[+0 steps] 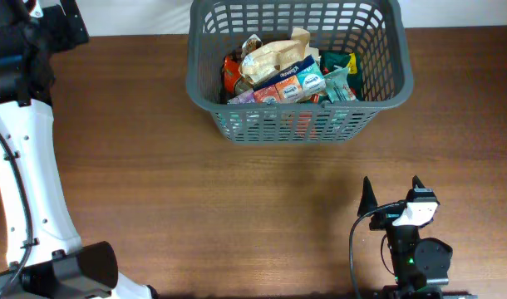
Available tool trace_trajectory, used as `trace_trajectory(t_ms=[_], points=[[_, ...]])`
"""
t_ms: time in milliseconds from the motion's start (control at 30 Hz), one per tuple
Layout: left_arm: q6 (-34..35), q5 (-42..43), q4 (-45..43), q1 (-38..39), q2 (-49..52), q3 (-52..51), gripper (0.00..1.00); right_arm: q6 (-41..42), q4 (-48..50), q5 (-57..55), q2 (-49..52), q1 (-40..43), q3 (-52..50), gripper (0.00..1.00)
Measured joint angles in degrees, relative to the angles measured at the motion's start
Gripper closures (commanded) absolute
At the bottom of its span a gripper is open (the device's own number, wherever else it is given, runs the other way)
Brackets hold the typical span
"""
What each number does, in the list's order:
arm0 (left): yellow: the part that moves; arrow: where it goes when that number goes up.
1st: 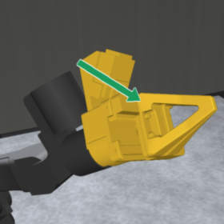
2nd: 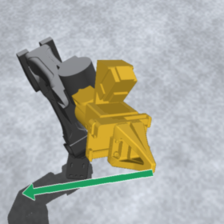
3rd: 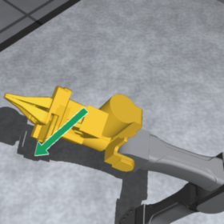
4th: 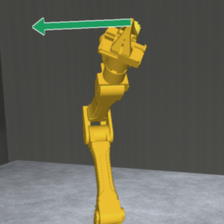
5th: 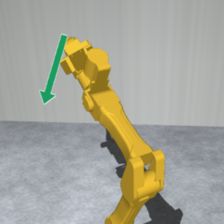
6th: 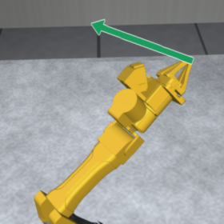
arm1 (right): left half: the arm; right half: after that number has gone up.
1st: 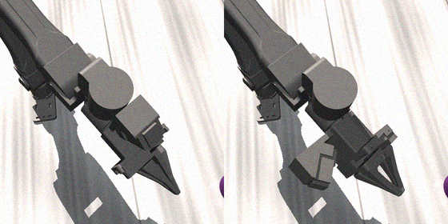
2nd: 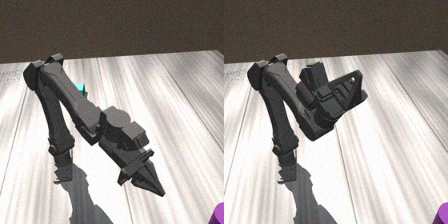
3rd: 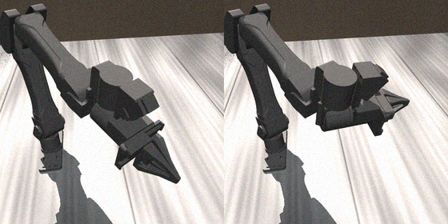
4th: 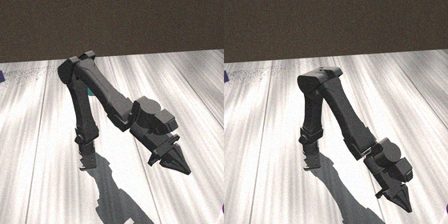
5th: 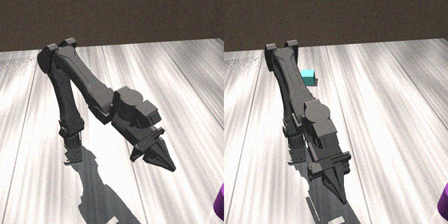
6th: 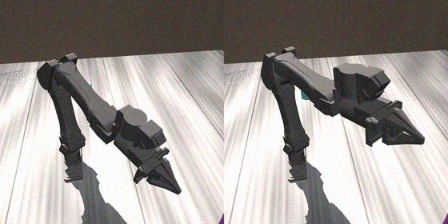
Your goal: Pack container
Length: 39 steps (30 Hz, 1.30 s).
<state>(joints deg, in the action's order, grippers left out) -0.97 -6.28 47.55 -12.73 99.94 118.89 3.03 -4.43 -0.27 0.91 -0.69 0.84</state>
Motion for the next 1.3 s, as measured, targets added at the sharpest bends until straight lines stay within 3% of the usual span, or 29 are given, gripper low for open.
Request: trace_trajectory(t_ms=[433,567,733,900,1033,1300], points=[[0.0,0.0,0.4,0.0,-1.6,-0.2,0.01,0.0,0.0,0.0,0.0,0.0,0.0,0.01],[0.0,0.5,3.8,0.0,-8.1,-0.7,0.01,0.0,0.0,0.0,0.0,0.0,0.0,0.01],[0.2,5.7,7.0,1.1,-24.0,-4.7,0.01,0.0,0.0,0.0,0.0,0.0,0.0,0.01],[1.1,11.0,5.8,4.1,-44.1,-18.7,0.01,0.1,0.0,0.2,0.0,0.0,0.0,0.01],[3.8,13.4,0.3,4.2,-58.1,-36.7,0.01,0.0,0.0,0.2,0.0,0.0,0.0,0.01],[5.5,17.0,-24.3,4.2,-79.1,-75.0,0.01,0.1,0.0,0.4,-0.1,0.0,0.0,0.01]])
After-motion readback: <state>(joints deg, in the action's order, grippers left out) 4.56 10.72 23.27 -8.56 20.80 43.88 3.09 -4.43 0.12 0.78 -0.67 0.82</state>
